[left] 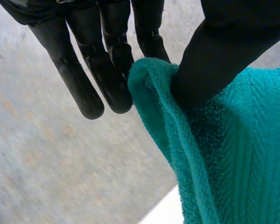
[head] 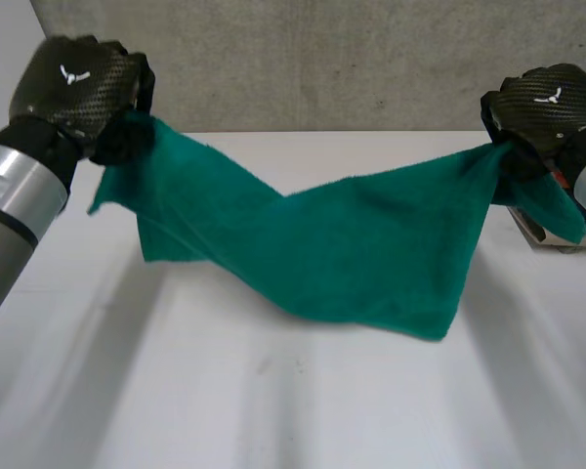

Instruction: Fold the laundry.

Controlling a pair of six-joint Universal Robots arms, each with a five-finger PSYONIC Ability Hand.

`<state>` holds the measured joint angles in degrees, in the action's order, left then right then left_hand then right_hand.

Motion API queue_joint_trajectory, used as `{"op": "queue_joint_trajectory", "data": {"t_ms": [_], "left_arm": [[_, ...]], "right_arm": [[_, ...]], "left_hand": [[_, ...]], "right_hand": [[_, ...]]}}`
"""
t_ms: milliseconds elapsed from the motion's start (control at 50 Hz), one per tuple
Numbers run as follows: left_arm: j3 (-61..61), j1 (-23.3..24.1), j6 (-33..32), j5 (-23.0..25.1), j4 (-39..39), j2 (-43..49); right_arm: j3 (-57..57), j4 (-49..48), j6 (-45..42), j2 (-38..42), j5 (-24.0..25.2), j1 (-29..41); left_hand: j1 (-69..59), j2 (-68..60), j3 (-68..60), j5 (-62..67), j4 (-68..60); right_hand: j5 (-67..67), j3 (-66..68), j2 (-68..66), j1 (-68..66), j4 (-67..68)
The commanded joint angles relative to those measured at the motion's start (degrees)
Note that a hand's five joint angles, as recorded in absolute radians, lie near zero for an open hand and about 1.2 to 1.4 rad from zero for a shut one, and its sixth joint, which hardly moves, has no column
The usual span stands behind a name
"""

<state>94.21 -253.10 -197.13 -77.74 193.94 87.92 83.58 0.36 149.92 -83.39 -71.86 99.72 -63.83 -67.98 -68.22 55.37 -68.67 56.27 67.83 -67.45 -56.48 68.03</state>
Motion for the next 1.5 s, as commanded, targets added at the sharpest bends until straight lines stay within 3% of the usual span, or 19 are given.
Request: {"op": "queue_joint_trajectory", "data": {"t_ms": [20, 200, 220, 260, 300, 320, 400, 520, 620, 720, 840, 960, 1120, 1180, 1200, 1260, 1300, 1400, 1500], "left_arm": [[-1.2, 0.3, 2.8, -0.8, -0.9, 10.8], [-14.4, 3.8, 2.2, -8.4, -0.8, 31.8], [-16.0, 3.8, 2.2, -8.8, -0.7, 33.4], [-20.5, 3.8, 2.3, -10.0, -0.1, 37.7], [-23.0, 3.8, 2.4, -10.4, 0.6, 39.6], [-24.5, 3.7, 2.8, -10.6, 1.8, 40.5], [-24.3, 3.9, 3.0, -10.5, 5.6, 40.2], [-16.4, 4.0, 2.4, -9.4, 7.2, 31.6], [-6.8, 3.9, 2.1, -3.3, 7.3, 23.7], [2.0, 1.5, 0.8, 3.8, 7.2, 19.5], [9.1, -1.8, -10.8, 8.7, 6.6, 19.2], [9.4, -2.1, -18.8, 8.7, 6.9, 25.0], [7.2, -3.1, -19.9, 8.2, 7.6, 28.3], [7.1, -3.1, -19.9, 8.1, 7.6, 28.3], [7.1, -3.1, -19.9, 8.1, 7.6, 28.3], [7.4, -3.1, -19.9, 8.1, 7.5, 28.1], [7.8, -3.0, -19.7, 8.1, 7.5, 27.7], [8.3, -3.0, -18.8, 8.0, 7.2, 26.7], [8.5, -3.2, -15.1, 8.0, 7.2, 26.0]], "right_arm": [[-9.7, -0.3, -0.9, 14.7, 0.1, 0.7], [-21.3, -13.9, -2.4, 32.4, -0.4, 1.1], [-21.6, -15.5, -2.5, 33.5, -0.5, 1.1], [-23.0, -20.4, -2.5, 36.9, -1.2, 1.3], [-24.0, -22.9, -2.2, 39.3, -2.2, 1.4], [-24.3, -24.6, -2.1, 40.2, -3.7, 1.4], [-23.4, -25.3, -1.8, 38.9, -7.8, 2.1], [-14.3, -22.2, -0.1, 29.8, -8.5, 3.4], [-6.0, -11.0, 1.9, 18.5, -8.3, 3.2], [-1.9, 3.7, 2.2, 15.5, -8.1, 3.0], [5.0, 15.6, 2.6, 14.9, -5.8, 0.9], [12.8, 6.4, 2.4, 15.0, -2.2, 0.9], [16.1, -3.7, 2.5, 17.3, -2.3, 1.4], [15.6, -5.5, 1.9, 19.8, -2.4, 1.4], [15.3, -6.6, 1.8, 20.4, -2.4, 1.4], [14.9, -8.7, 1.5, 21.0, -2.4, 1.2], [14.7, -10.3, 1.3, 21.3, -2.8, 1.0], [14.6, -11.6, 2.0, 20.4, -2.4, 0.7], [15.1, -10.9, 2.4, 12.6, -2.8, 1.3]], "left_hand": [[-16.2, -12.0, -11.8, 14.6, -11.3], [-16.2, -12.0, -11.8, 14.6, -11.3], [-11.2, -7.1, -6.8, 9.7, -6.4], [4.9, 9.1, 9.3, -6.5, 9.8], [19.4, 23.5, 23.8, -20.9, 24.2], [34.8, 38.9, 39.2, -36.3, 39.6], [42.8, 47.0, 47.2, -44.4, 47.7], [43.9, 48.0, 48.3, -45.4, 48.7], [42.3, 46.5, 46.7, -43.9, 47.2], [38.7, 42.8, 43.0, -40.2, 43.5], [36.6, 40.8, 41.0, -38.2, 41.5], [36.6, 40.8, 41.0, -38.2, 41.5], [36.8, 40.9, 41.2, -38.3, 41.6], [37.0, 41.1, 41.4, -38.5, 41.8], [37.1, 41.3, 41.5, -38.7, 42.0], [37.1, 41.3, 41.5, -38.7, 42.0], [37.0, 41.1, 41.4, -38.5, 41.8], [37.0, 41.1, 41.4, -38.5, 41.8], [37.1, 41.3, 41.5, -38.7, 42.0]], "right_hand": [[13.7, 12.2, -12.6, -23.5, 12.0], [13.7, 12.2, -12.6, -23.5, 12.0], [13.7, 12.2, -12.6, -23.5, 12.0], [-12.0, -13.5, 13.1, 2.2, -13.7], [-56.3, -57.8, 57.4, 46.5, -58.0], [-56.3, -57.8, 57.4, 46.5, -58.0], [-56.3, -57.8, 57.4, 46.5, -58.0], [-56.3, -57.8, 57.4, 46.5, -58.0], [-56.3, -57.8, 57.4, 46.5, -58.0], [-55.0, -56.6, 56.2, 45.2, -56.8], [-51.8, -53.4, 53.0, 42.0, -53.6], [-51.5, -53.0, 52.7, 41.7, -53.2], [-45.3, -46.8, 46.5, 35.5, -47.0], [-35.0, -36.6, 36.2, 25.2, -36.8], [-24.7, -26.2, 25.8, 14.9, -26.4], [-10.8, -12.4, 12.0, 1.0, -12.6], [13.6, 12.0, -12.4, -23.4, 11.8], [13.7, 12.2, -12.6, -23.5, 12.0], [13.7, 12.2, -12.6, -23.5, 12.0]]}}
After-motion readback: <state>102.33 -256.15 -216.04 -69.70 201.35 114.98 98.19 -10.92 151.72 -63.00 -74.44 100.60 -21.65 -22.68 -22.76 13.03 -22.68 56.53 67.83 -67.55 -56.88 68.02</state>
